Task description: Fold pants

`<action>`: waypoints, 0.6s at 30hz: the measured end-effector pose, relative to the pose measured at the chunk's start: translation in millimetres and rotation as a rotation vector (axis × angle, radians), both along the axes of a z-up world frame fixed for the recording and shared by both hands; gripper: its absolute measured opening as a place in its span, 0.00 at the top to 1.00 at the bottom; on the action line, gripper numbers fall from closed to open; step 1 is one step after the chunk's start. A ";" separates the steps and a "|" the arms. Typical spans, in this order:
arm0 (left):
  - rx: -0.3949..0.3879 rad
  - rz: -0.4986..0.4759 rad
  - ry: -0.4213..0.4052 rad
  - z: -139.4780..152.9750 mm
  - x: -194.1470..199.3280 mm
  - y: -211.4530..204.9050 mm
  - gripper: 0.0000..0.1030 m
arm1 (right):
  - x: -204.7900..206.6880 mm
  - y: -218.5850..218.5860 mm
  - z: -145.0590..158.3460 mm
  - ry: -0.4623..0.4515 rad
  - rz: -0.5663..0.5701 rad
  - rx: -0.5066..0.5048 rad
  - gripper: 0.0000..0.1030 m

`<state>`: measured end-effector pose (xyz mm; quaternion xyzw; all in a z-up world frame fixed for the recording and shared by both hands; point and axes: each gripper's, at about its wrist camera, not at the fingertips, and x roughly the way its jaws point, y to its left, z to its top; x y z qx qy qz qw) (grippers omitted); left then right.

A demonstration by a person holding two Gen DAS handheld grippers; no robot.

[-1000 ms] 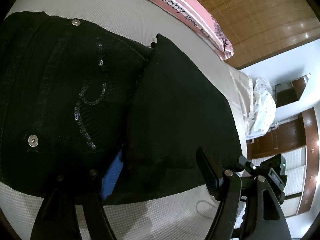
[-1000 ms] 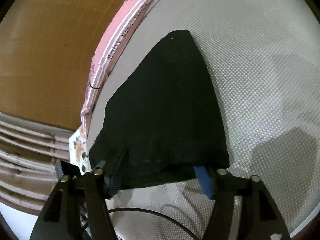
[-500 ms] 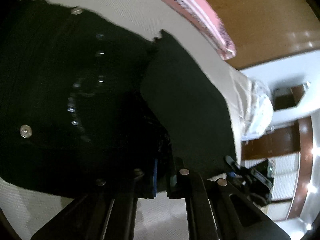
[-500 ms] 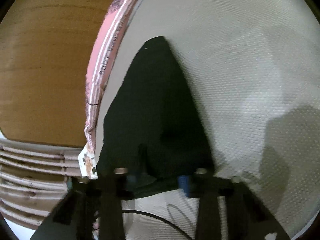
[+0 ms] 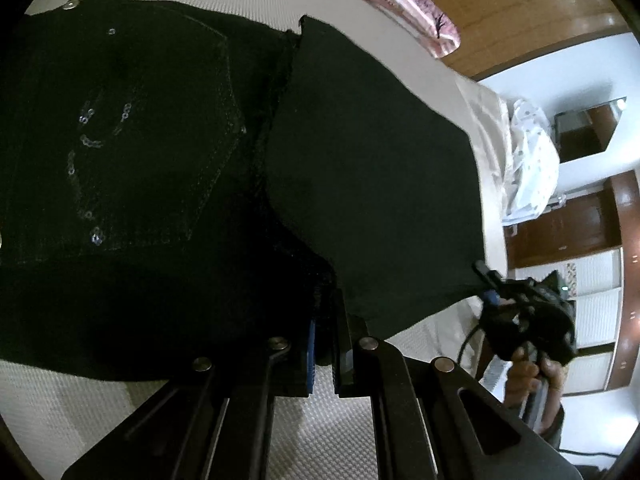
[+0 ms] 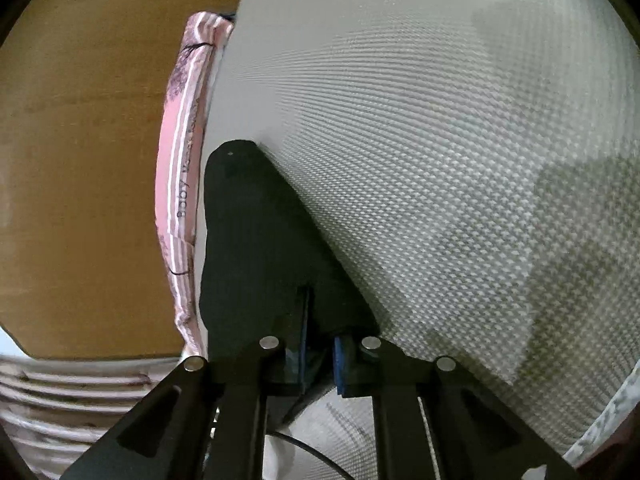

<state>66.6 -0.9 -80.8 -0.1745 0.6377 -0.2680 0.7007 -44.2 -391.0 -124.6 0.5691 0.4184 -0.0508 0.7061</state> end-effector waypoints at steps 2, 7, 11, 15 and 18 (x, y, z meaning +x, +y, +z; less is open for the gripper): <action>0.004 -0.006 -0.010 1.1 -1.1 -1.2 0.94 | 5.2 4.5 7.1 0.010 0.027 -0.043 0.90; -0.003 0.009 -0.011 -0.1 -3.5 -0.4 0.93 | 5.5 -0.8 7.1 0.043 0.040 -0.085 0.92; -0.029 0.025 0.006 -3.0 -1.6 4.0 0.93 | 2.0 -5.8 2.4 0.031 0.022 -0.019 0.85; -0.058 0.049 0.036 -6.2 1.4 5.4 0.93 | 9.7 11.6 11.4 0.000 0.087 -0.054 0.61; -0.052 0.046 0.029 -5.8 1.1 4.3 0.93 | 19.4 19.9 10.6 0.002 0.117 -0.077 0.61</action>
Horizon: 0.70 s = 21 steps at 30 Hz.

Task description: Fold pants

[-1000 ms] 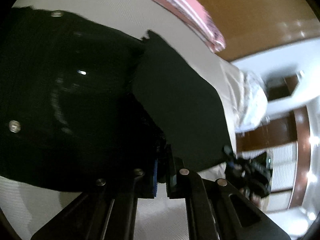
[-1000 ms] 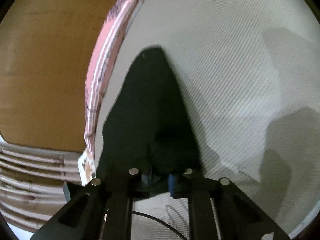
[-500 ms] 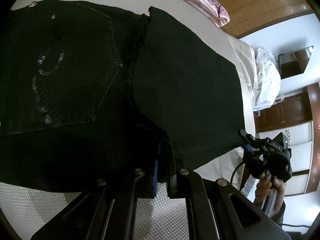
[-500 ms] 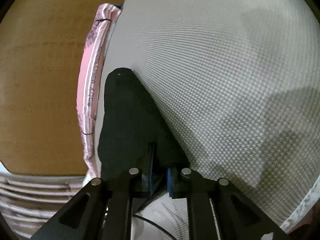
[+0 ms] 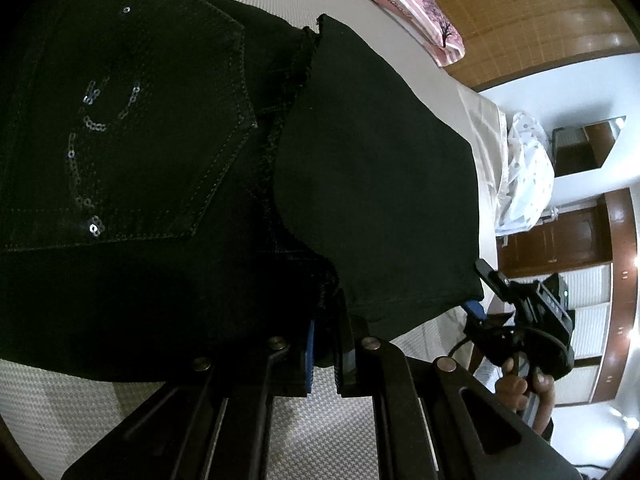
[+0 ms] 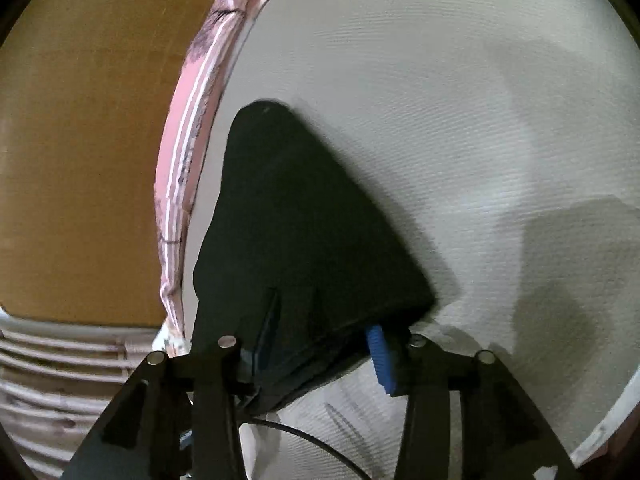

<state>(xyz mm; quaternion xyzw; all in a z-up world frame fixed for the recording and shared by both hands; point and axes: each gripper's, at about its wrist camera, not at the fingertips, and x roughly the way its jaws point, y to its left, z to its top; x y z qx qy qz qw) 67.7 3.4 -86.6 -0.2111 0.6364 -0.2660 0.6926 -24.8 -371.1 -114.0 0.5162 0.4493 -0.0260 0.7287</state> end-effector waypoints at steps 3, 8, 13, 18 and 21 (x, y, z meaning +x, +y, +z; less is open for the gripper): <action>-0.001 -0.012 -0.007 1.9 0.8 -2.6 0.93 | 3.7 -5.4 -0.5 -0.013 -0.014 -0.015 0.72; -0.042 -0.093 -0.055 13.6 -2.3 -33.3 0.93 | -10.3 -22.0 13.5 -0.048 -0.121 -0.138 0.92; 0.015 -0.119 -0.042 1.0 3.9 -45.3 0.92 | -17.8 -33.2 -11.2 0.014 -0.165 -0.066 0.92; 0.001 -0.114 -0.032 -1.4 8.8 -38.2 0.90 | -14.2 -36.5 -20.4 0.038 -0.150 -0.058 0.91; 0.057 -0.136 -0.083 6.6 8.3 -35.5 0.82 | -11.1 -34.6 -15.3 0.068 -0.105 -0.036 0.78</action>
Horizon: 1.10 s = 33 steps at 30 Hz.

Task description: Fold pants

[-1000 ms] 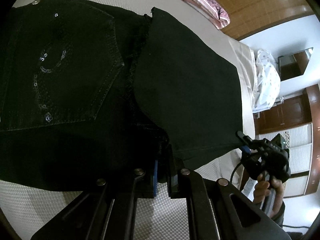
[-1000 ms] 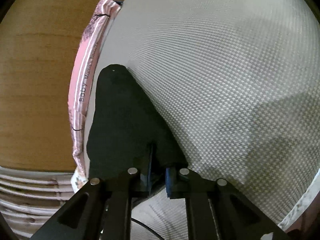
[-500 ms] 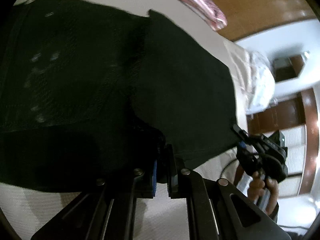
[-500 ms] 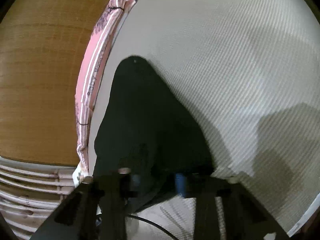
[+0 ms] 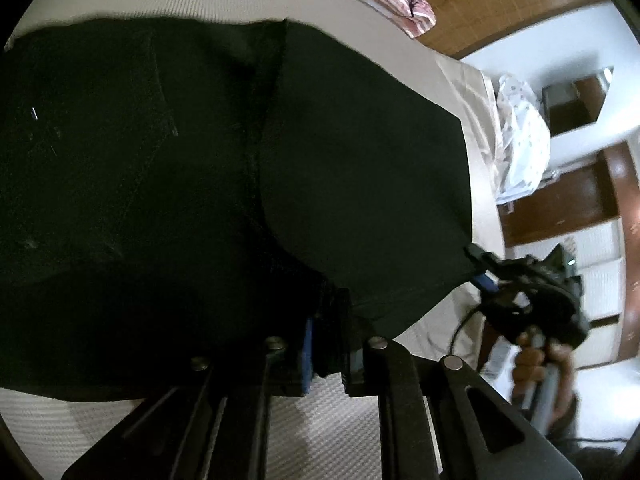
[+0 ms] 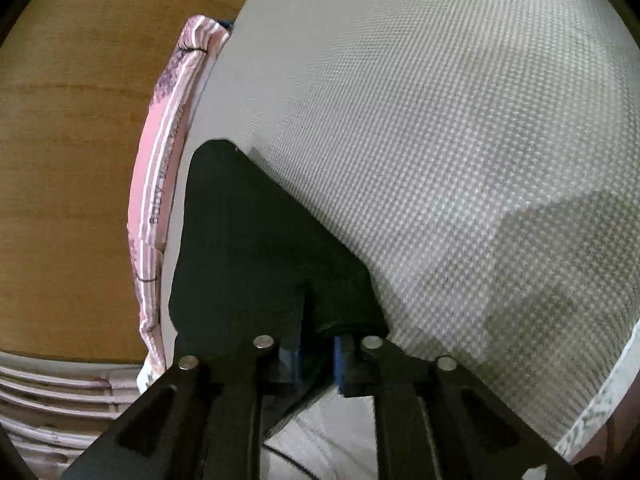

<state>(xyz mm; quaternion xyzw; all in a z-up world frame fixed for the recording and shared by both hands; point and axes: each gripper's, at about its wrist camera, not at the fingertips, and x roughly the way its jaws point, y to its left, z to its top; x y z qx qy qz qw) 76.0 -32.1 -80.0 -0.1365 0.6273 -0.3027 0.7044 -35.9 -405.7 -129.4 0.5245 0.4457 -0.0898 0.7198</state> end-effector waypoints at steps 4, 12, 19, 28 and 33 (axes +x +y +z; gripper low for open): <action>0.089 0.022 -0.145 23.3 -2.5 9.1 0.75 | -0.9 13.5 28.9 0.059 0.177 -0.100 0.62; 0.067 0.091 -0.386 52.0 17.6 9.0 0.74 | 32.2 32.1 84.9 -0.114 0.378 -0.464 0.66; 0.045 -0.002 -0.403 40.3 45.6 -38.3 0.75 | 95.7 29.5 83.5 -0.179 0.449 -0.542 0.79; 0.095 0.011 -0.329 0.6 87.1 -59.4 0.81 | 154.6 48.9 42.8 -0.078 0.568 -0.771 0.84; 0.083 0.010 -0.309 -2.3 94.3 -54.8 0.86 | 158.9 48.9 28.9 -0.061 0.579 -0.792 0.88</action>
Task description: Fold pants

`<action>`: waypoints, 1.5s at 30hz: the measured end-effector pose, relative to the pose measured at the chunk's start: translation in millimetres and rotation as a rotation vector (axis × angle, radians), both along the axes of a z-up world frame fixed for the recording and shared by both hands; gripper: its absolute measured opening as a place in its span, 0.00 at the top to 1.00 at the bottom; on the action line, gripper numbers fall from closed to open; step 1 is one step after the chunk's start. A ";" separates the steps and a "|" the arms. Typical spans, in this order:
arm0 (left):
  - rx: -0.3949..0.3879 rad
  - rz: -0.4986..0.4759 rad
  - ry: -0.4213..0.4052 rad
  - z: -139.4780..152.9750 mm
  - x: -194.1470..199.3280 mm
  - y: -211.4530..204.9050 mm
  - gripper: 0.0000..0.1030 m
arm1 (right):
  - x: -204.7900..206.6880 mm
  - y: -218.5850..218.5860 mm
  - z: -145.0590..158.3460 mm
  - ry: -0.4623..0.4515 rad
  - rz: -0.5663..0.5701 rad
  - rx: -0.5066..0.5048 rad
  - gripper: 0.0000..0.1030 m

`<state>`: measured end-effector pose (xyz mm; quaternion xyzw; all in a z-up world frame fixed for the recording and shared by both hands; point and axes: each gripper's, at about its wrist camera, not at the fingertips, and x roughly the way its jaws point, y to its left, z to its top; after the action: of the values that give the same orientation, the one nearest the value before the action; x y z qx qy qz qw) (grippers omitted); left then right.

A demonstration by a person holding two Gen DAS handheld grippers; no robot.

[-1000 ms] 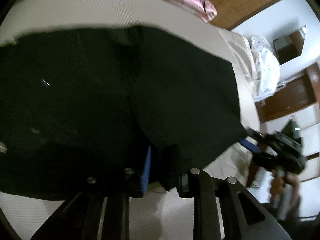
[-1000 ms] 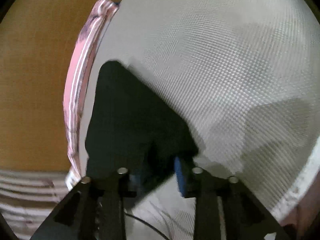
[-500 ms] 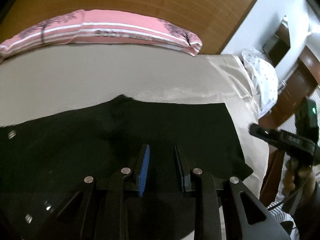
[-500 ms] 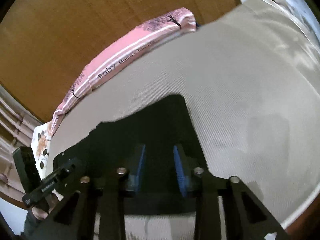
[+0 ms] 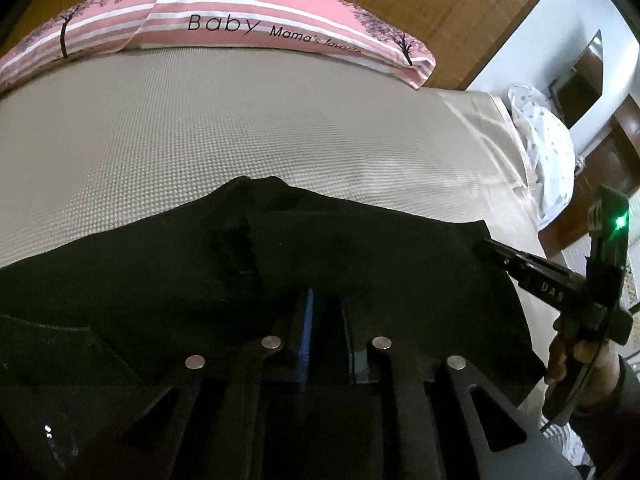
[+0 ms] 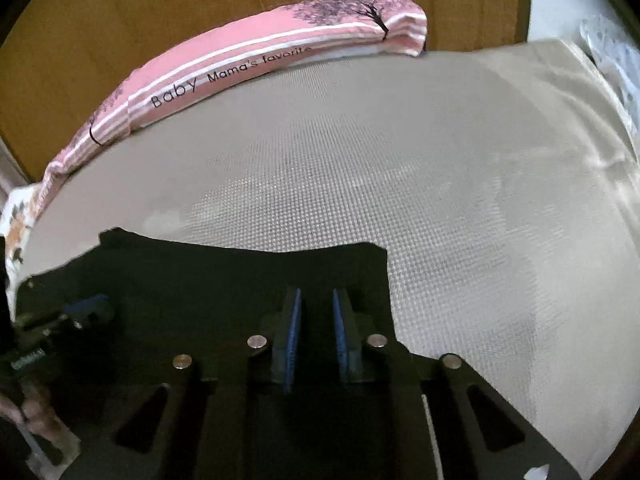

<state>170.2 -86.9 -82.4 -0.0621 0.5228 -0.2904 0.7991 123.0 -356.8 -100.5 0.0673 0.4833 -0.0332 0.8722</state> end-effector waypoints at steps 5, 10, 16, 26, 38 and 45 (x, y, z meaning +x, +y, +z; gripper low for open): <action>0.005 -0.015 -0.003 8.2 -12.9 9.1 0.82 | -9.8 -4.6 9.2 0.003 -0.003 0.037 0.82; 0.019 -0.044 -0.001 7.6 -51.4 29.6 0.69 | -52.3 1.0 12.9 0.028 0.005 0.065 0.76; 0.015 0.048 -0.001 13.0 -78.4 73.8 0.68 | -99.5 12.7 0.4 0.064 -0.025 0.103 0.74; -0.147 0.453 -0.010 34.1 -119.3 212.7 0.59 | -93.7 58.4 0.2 0.099 0.067 0.055 0.63; -0.332 0.672 0.101 4.3 -154.7 276.4 0.59 | -66.8 166.7 -3.4 0.141 0.306 0.145 0.59; -0.405 0.812 0.181 -18.9 -145.1 303.0 0.57 | -63.2 191.7 -6.4 0.142 0.339 0.188 0.52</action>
<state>25.1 216.1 -101.3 -0.4417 0.4565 -0.0434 0.7712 59.8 -165.1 -106.9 0.0635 0.5491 0.1548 0.8189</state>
